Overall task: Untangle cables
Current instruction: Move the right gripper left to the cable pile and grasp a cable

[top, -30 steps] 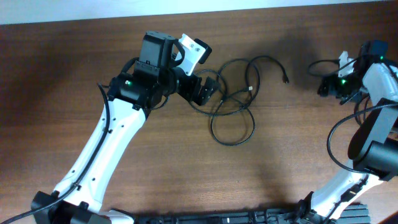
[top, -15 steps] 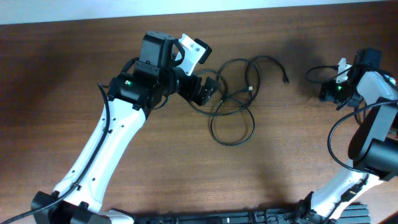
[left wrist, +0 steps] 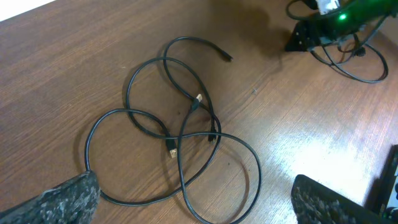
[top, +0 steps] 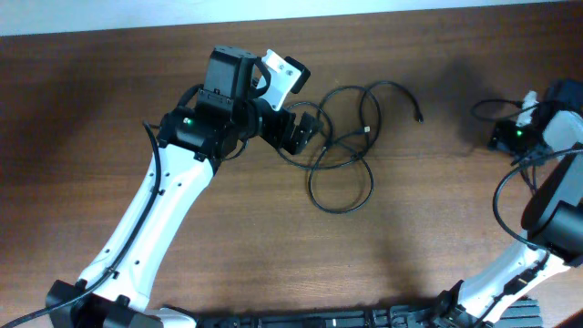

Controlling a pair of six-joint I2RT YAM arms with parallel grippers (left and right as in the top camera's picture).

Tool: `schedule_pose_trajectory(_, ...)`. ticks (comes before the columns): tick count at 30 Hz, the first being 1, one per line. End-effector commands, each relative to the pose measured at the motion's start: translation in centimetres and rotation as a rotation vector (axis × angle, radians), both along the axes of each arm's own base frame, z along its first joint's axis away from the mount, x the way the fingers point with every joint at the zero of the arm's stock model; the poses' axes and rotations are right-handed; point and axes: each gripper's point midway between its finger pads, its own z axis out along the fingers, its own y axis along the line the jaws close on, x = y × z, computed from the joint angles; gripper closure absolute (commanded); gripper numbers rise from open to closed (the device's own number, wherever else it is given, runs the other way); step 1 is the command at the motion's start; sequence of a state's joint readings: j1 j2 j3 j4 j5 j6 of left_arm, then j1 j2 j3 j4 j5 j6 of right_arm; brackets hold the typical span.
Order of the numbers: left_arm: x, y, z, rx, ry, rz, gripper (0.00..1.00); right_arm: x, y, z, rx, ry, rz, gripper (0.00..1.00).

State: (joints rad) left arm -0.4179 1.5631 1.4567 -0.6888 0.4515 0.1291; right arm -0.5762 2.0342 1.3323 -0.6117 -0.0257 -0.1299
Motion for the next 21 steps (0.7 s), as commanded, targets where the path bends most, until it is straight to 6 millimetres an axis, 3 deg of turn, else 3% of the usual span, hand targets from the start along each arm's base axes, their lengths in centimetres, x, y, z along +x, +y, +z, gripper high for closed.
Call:
schedule_pose_trajectory(1,-0.1,0.2,1.1,-0.014,-0.021,0.012,0.01,-4.1,-2.1,-3.5,0.013,0.122,-0.1,0.24)
schedule_pose_trajectory(9,-0.1,0.2,1.1,-0.014,-0.021,0.012,0.01,-9.0,-7.3,-3.5,0.047,0.1,-0.422,0.17)
schedule_pose_trajectory(14,-0.1,0.2,1.1,-0.014,-0.021,0.012,0.01,-12.1,-9.4,-3.5,0.113,0.066,-0.604,0.11)
schedule_pose_trajectory(18,-0.1,0.2,1.1,-0.014,-0.021,0.012,0.01,-11.3,-9.1,-3.3,0.21,-0.018,-0.597,0.06)
schedule_pose_trajectory(21,-0.1,0.2,1.1,-0.014,-0.021,0.012,0.01,-9.0,-7.9,-2.5,0.264,-0.098,-0.462,0.04)
